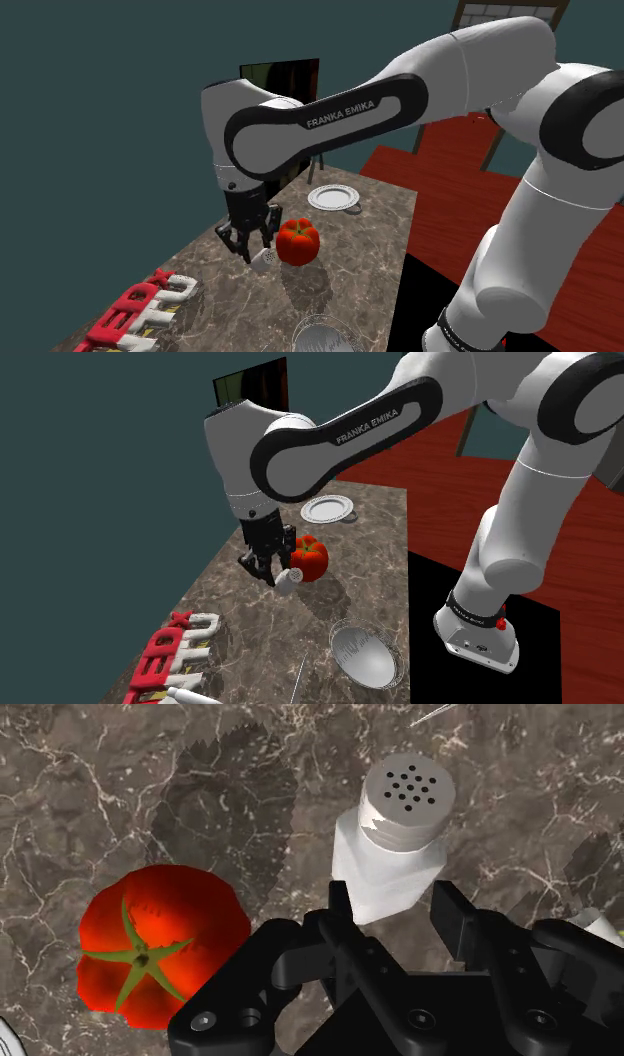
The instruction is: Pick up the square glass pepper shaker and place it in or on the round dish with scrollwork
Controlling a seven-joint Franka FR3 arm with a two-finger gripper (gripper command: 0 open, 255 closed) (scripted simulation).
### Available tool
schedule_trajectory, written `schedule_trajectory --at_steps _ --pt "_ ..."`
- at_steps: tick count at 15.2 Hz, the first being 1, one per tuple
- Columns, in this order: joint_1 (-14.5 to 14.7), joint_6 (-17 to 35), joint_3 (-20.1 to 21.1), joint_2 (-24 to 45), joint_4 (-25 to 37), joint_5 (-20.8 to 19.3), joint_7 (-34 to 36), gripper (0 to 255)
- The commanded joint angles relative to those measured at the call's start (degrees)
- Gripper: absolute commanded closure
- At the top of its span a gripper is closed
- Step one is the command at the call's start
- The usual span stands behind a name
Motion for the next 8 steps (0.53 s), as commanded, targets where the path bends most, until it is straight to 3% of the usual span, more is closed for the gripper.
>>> schedule_trajectory --at_steps 1,8 --pt "0.32 0.76 0.38 -4.66 -4.86 2.46 -0.36 255" --pt "4.1 0.79 1.64 -18.83 -17.44 10.44 0.16 255"
